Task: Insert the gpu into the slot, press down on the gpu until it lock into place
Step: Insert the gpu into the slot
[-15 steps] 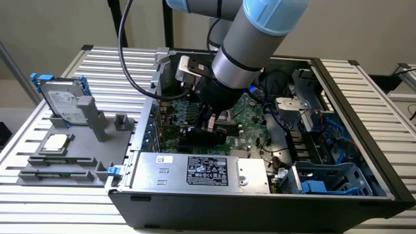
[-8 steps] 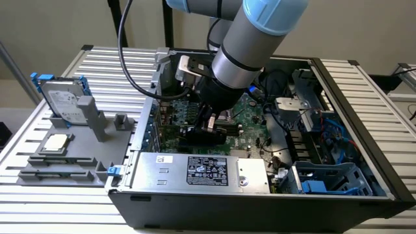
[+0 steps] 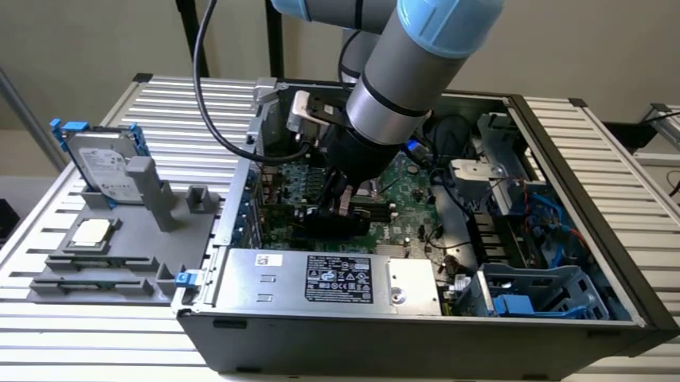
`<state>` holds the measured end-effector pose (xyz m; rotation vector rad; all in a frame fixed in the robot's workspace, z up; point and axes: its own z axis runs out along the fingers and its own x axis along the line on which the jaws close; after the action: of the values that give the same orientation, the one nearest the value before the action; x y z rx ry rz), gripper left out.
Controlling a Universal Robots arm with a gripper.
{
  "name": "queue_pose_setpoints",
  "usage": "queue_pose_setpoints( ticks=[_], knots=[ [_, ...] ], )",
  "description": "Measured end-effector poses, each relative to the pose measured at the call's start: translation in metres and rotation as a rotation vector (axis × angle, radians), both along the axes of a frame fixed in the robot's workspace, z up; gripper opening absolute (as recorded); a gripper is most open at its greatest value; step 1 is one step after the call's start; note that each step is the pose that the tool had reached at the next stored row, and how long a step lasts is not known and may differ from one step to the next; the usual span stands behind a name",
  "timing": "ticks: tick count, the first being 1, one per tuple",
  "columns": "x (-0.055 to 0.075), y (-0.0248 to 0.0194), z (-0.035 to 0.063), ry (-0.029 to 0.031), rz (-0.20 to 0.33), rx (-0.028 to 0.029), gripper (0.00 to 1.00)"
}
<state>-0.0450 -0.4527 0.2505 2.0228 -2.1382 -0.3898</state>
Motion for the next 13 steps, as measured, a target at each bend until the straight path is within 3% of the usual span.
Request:
queue_pose_setpoints(
  ticks=[13],
  knots=[
    [-0.0001, 0.0001, -0.0002, 0.0003, 0.0, 0.001, 0.27]
  ],
)
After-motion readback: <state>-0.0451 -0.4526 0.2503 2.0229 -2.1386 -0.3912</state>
